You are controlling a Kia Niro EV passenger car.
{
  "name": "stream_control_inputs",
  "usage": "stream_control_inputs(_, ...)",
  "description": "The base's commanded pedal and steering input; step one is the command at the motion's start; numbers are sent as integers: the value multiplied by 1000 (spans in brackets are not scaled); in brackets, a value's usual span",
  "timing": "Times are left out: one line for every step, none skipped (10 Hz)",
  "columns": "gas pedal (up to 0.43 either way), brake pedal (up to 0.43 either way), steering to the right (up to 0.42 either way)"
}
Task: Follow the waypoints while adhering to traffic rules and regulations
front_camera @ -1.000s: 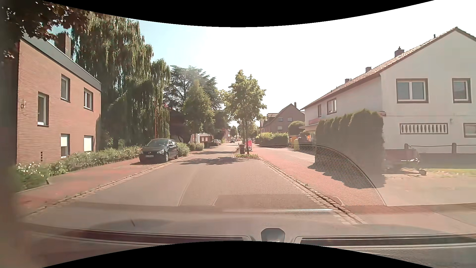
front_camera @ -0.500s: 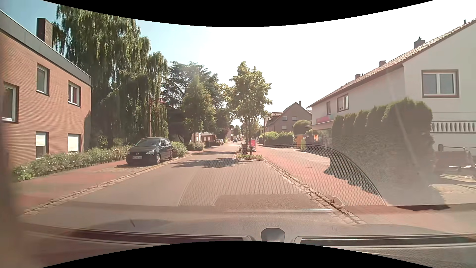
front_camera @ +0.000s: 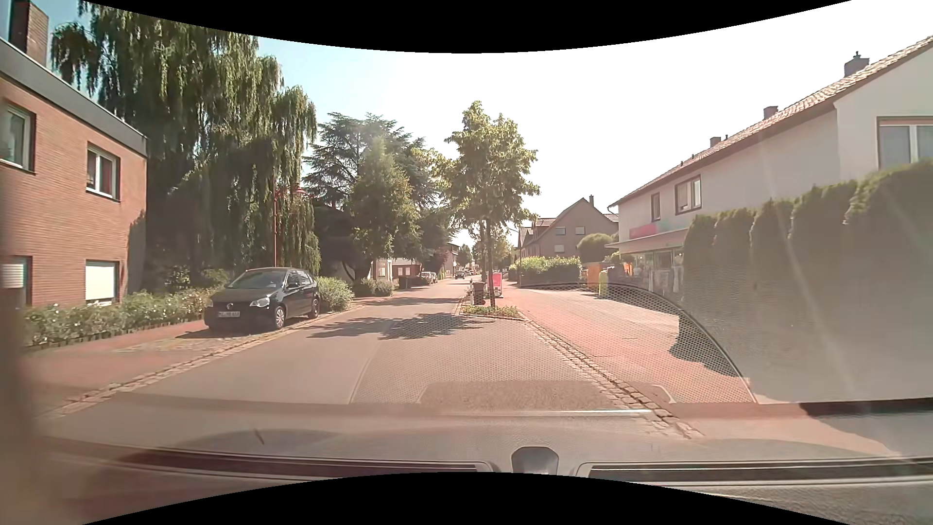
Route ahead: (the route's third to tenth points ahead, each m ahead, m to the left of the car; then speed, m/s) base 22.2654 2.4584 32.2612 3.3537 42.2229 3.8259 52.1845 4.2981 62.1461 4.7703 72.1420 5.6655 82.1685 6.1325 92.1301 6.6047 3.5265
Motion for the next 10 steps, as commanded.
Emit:
stream_control_inputs(0, 6, 0)
stream_control_inputs(0, 6, -1)
stream_control_inputs(0, 6, -3)
stream_control_inputs(8, 6, -4)
stream_control_inputs(67, 6, -4)
stream_control_inputs(118, 6, -8)
stream_control_inputs(138, 6, -18)
stream_control_inputs(177, 6, -37)
stream_control_inputs(189, 6, -56)
stream_control_inputs(209, 6, -83)
